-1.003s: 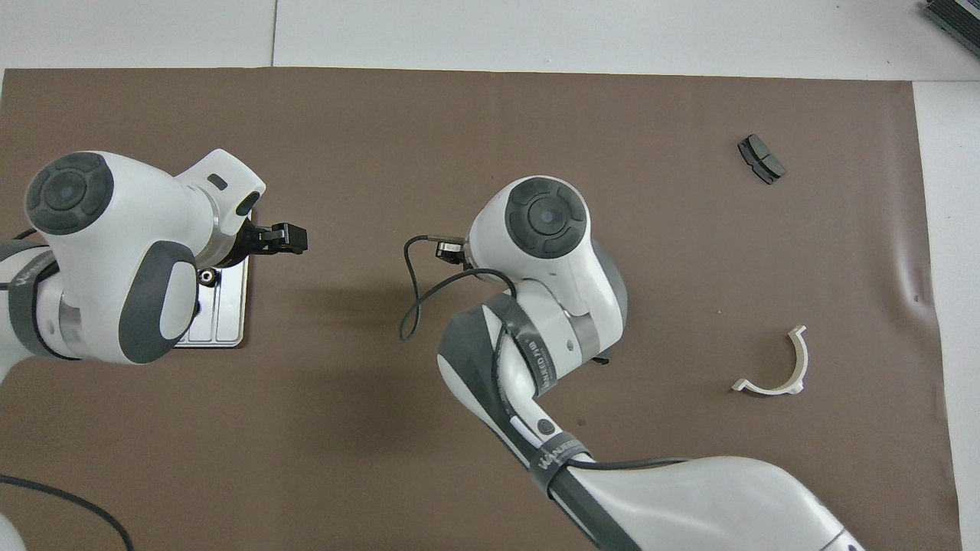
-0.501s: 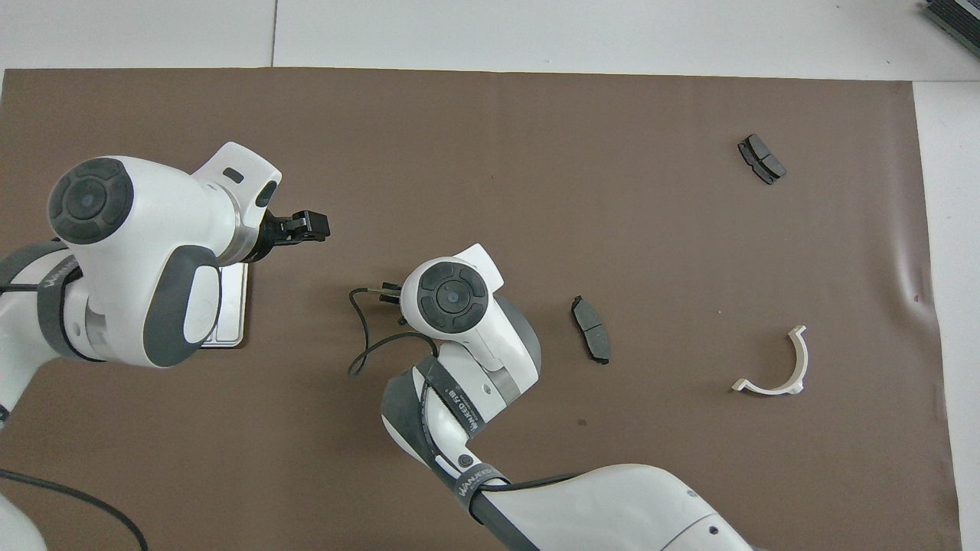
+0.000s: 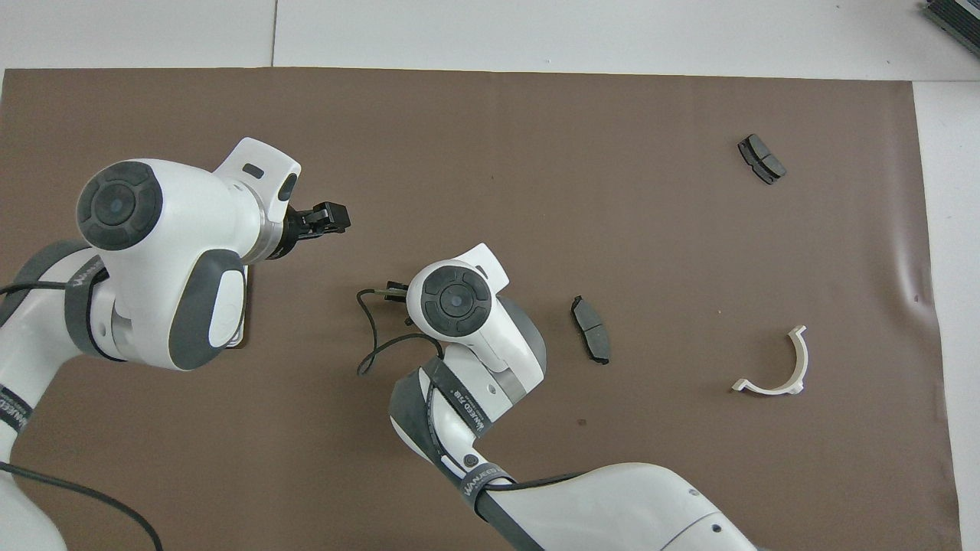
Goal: Pick bearing gear from pile to tray
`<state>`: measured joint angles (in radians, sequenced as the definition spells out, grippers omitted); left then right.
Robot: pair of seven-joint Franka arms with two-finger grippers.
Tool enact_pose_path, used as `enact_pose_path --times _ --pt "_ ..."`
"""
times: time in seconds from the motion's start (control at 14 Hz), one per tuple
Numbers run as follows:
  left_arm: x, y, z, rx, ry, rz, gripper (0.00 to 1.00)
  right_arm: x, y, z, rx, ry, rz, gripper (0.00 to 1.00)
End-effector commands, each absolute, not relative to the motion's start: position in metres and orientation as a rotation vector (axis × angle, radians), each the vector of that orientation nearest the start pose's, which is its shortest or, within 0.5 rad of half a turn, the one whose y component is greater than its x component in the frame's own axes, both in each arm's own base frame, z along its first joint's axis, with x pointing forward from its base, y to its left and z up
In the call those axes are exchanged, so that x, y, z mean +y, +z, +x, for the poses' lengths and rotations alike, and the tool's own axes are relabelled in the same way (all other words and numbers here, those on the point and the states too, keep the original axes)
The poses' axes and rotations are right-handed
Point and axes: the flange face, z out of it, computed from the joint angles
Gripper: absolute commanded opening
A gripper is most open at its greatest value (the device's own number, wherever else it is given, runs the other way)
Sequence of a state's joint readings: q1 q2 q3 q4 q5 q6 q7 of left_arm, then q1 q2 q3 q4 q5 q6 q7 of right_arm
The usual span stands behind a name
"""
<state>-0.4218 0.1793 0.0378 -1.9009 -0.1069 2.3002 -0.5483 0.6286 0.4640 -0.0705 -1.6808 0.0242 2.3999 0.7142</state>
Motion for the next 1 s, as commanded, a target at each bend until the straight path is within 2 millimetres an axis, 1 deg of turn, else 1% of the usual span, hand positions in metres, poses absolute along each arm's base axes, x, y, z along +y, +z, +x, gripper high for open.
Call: enact_pose_path --times 0.0,0.07,0.14,0.21,0.29,0.36,0.43,0.57,0.64,0.72,0.86,0.93 --pt "-0.287 0.412 0.590 -0.346 -0.197 -3.278 0.85 0.300 0.407 0.593 0.180 -0.310 -3.013 1.00" --pt "-0.303 0.401 0.589 -0.323 -0.158 -3.266 0.82 0.273 0.423 0.601 0.170 -0.317 -3.021 1.00" --pt "-0.321 0.384 0.584 -0.306 -0.121 -3.255 0.79 0.243 0.437 0.609 0.164 -0.313 -3.034 1.00" --pt "-0.331 0.376 0.578 -0.280 -0.116 -3.239 0.76 0.217 0.446 0.614 0.144 -0.307 -3.048 1.00" --pt "-0.333 0.370 0.574 -0.245 -0.117 -3.217 0.76 0.194 0.458 0.618 0.133 -0.317 -3.053 1.00" --pt "-0.331 0.358 0.570 -0.228 -0.099 -3.196 0.75 0.172 0.468 0.621 0.161 -0.319 -3.055 1.00" --pt "-0.337 0.350 0.560 -0.188 -0.087 -3.181 0.75 0.153 0.482 0.621 0.201 -0.329 -3.052 1.00" --pt "-0.337 0.336 0.547 -0.159 -0.049 -3.159 0.71 0.113 0.509 0.618 0.221 -0.325 -3.062 1.00" --pt "-0.343 0.330 0.536 -0.133 -0.025 -3.150 0.70 0.095 0.519 0.615 0.203 -0.301 -3.075 1.00" --pt "-0.343 0.327 0.530 -0.125 -0.002 -3.141 0.68 0.075 0.528 0.613 0.199 -0.287 -3.084 1.00" --pt "-0.344 0.322 0.520 -0.107 0.014 -3.135 0.64 0.035 0.537 0.607 0.212 -0.241 -3.100 1.00" --pt "-0.344 0.320 0.516 -0.100 0.017 -3.135 0.61 0.021 0.536 0.604 0.210 -0.202 -3.110 1.00"
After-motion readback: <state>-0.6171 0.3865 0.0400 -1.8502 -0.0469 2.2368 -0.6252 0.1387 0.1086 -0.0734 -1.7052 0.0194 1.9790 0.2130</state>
